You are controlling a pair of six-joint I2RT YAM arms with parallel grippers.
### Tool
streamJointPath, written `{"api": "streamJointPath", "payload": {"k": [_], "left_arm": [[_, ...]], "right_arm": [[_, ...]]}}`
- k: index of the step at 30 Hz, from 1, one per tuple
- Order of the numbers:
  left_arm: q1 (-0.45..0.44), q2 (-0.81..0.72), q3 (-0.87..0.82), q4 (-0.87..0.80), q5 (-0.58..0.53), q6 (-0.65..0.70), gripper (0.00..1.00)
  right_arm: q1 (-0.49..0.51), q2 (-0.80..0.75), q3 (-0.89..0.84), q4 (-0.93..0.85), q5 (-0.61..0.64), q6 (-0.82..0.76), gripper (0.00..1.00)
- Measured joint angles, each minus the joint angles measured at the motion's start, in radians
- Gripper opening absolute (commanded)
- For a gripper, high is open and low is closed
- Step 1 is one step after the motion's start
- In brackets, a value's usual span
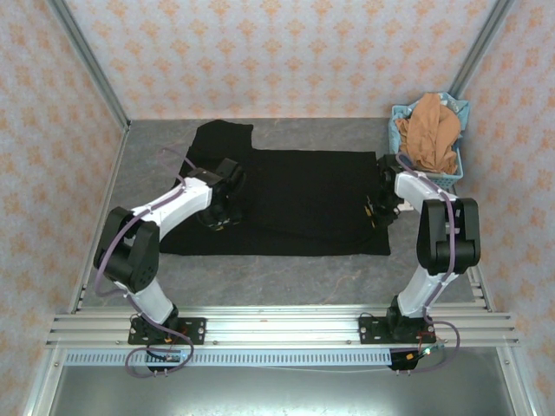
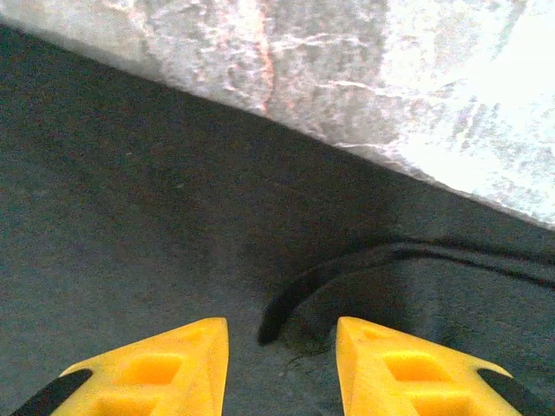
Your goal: Fold and stack the t-shirts
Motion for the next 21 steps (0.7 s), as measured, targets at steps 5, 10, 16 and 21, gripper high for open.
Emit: {"api": "streamJointPath", "payload": {"k": [5, 10, 16, 21], "left_arm": [[0.055, -0.005, -0.035, 0.000, -0.021, -0.006, 0.34], [0.076, -0.005, -0.052, 0.004, -0.045, -0.009, 0.32], [0.109, 0.013, -0.053, 0.014, -0.077, -0.015, 0.25], [0.119, 0.088, -0.053, 0.015, -0.116, -0.041, 0.12]], "right_arm": [[0.000, 0.000, 0.000, -0.018, 0.023, -0.009, 0.43], [0.000, 0.011, 0.000, -0.018, 0.037, -0.018, 0.31], [0.000, 0.032, 0.000, -0.011, 0.057, -0.014, 0.00], [0.000, 0.003, -0.002, -0.037, 0.103, 0.004, 0.00]]}}
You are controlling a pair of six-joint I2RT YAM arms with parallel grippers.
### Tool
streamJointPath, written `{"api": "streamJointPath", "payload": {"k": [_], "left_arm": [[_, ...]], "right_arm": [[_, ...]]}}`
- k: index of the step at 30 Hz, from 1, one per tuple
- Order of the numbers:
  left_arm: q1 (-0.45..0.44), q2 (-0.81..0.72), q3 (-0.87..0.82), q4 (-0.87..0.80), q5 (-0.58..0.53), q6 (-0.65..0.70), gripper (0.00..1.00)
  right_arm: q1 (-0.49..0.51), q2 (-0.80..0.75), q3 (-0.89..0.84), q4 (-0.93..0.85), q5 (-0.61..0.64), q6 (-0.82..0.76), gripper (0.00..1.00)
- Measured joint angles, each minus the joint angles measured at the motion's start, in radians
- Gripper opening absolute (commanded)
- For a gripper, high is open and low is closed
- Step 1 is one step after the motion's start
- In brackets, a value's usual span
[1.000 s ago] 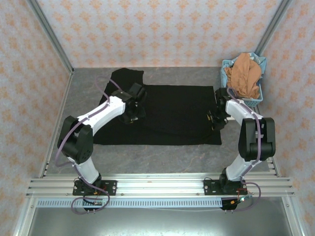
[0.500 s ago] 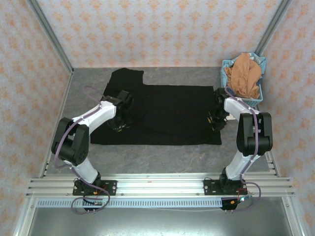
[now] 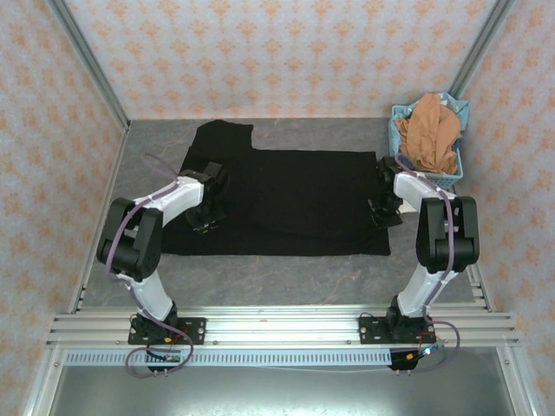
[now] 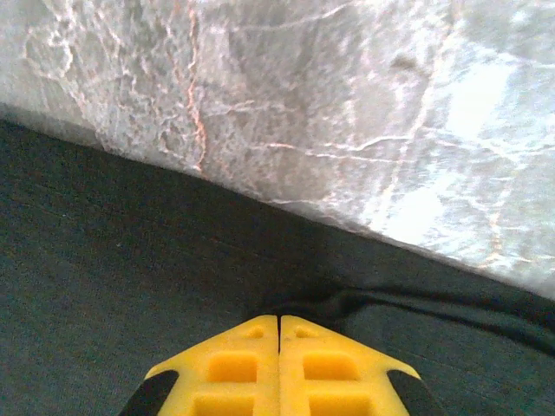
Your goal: Fold and stack the t-shirts
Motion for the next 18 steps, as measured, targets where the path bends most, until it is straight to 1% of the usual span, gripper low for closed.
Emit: {"api": "streamJointPath", "payload": {"k": [3, 8, 13, 18], "left_arm": [[0.000, 0.050, 0.002, -0.002, -0.028, -0.020, 0.08], [0.000, 0.066, 0.021, -0.013, -0.069, -0.036, 0.05], [0.000, 0.089, 0.045, -0.031, -0.094, -0.043, 0.05], [0.000, 0.102, 0.061, -0.039, -0.112, -0.043, 0.04]], "right_arm": [[0.000, -0.075, -0.001, -0.037, 0.040, 0.016, 0.00], [0.000, -0.164, 0.001, -0.101, 0.085, 0.050, 0.00], [0.000, -0.148, 0.026, -0.156, 0.116, 0.084, 0.00], [0.000, -0.071, 0.077, -0.164, 0.124, 0.116, 0.00]]}}
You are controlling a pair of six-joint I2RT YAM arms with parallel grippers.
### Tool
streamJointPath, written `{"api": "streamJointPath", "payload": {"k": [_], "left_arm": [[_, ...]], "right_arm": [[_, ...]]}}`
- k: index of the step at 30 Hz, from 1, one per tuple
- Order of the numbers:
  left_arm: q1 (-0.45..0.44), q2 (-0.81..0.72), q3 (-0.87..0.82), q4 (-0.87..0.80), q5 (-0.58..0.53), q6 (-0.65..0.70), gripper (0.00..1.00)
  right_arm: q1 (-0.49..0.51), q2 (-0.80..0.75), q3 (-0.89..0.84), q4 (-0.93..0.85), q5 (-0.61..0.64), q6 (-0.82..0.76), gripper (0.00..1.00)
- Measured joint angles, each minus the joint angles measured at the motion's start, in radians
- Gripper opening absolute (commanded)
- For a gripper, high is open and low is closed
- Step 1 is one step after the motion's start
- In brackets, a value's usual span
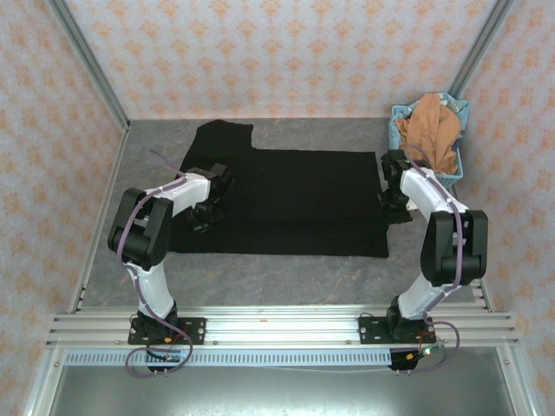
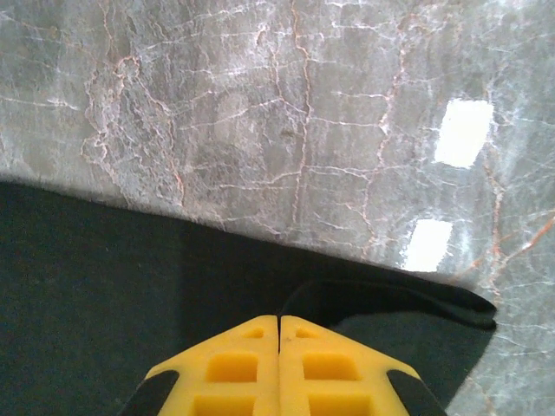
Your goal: Fold and stack the t-shirts
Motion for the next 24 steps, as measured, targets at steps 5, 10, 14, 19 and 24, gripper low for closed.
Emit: {"api": "streamJointPath", "payload": {"k": [5, 10, 14, 19, 24], "left_arm": [[0.008, 0.006, 0.011, -0.003, -0.006, 0.000, 0.05], [0.011, 0.014, 0.023, -0.005, -0.010, 0.001, 0.04], [0.011, 0.012, 0.027, -0.002, -0.023, 0.007, 0.08], [0.013, -0.019, 0.033, 0.002, -0.031, 0.024, 0.13], [0.018, -0.039, 0.047, 0.017, -0.023, 0.027, 0.17]], "right_arm": [[0.000, 0.083, 0.064, -0.003, 0.013, 0.020, 0.00], [0.000, 0.124, 0.117, -0.009, 0.028, 0.041, 0.00], [0.000, 0.145, 0.130, -0.021, 0.040, 0.056, 0.00], [-0.001, 0.183, 0.137, -0.033, 0.054, 0.063, 0.00], [-0.001, 0.232, 0.137, -0.029, 0.065, 0.058, 0.03]]}}
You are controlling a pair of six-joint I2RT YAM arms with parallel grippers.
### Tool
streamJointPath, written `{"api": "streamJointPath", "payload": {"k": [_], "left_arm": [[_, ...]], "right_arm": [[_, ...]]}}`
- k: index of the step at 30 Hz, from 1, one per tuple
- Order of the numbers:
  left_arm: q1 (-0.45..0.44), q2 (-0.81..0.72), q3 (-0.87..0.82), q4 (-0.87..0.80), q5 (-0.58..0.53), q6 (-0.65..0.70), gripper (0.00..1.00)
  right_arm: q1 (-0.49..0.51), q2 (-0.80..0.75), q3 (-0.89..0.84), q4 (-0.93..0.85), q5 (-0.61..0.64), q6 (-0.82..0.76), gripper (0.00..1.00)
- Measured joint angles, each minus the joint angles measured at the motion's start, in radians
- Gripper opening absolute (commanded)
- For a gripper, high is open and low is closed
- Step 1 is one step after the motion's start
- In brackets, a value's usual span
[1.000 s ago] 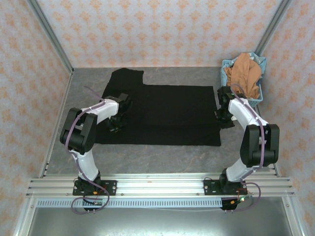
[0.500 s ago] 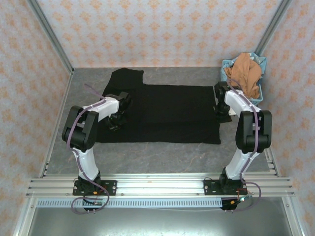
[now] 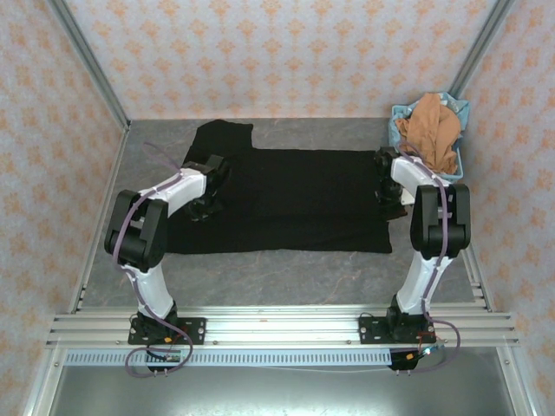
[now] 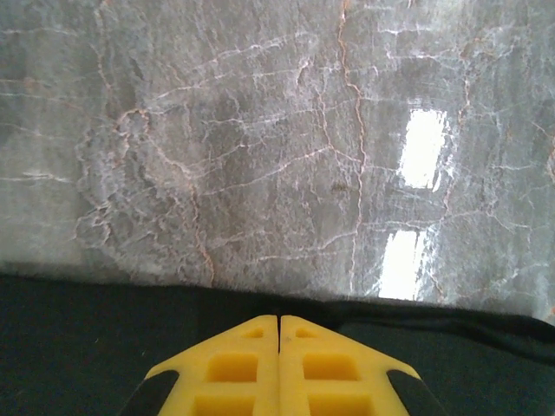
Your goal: Fold and stack the t-shirts
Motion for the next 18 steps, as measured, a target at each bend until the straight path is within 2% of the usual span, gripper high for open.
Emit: {"api": "streamJointPath", "payload": {"k": [1, 3, 4, 6, 10, 13, 18], "left_arm": [[0.000, -0.008, 0.000, 0.000, 0.001, 0.000, 0.18], [0.000, -0.039, 0.000, -0.002, 0.002, 0.003, 0.24], [0.000, -0.056, 0.000, -0.004, 0.002, 0.008, 0.27], [0.002, -0.101, 0.000, -0.014, 0.003, 0.014, 0.33], [0.043, -0.155, -0.011, -0.053, 0.024, 0.024, 0.39], [0.121, -0.194, -0.079, -0.079, 0.058, 0.021, 0.52], [0.275, -0.286, -0.237, -0.103, 0.136, -0.009, 0.54]], "right_arm": [[0.000, 0.008, 0.003, -0.001, 0.001, -0.005, 0.14], [-0.002, 0.017, 0.017, 0.000, 0.002, -0.023, 0.44], [-0.004, 0.017, 0.022, 0.001, 0.005, -0.035, 0.54], [-0.013, 0.011, 0.032, 0.001, 0.013, -0.067, 0.65], [-0.034, -0.044, 0.019, -0.002, 0.020, -0.147, 0.67], [-0.043, -0.169, -0.056, 0.010, -0.001, -0.186, 0.67], [-0.042, -0.418, -0.318, 0.041, -0.113, -0.206, 0.65]]}}
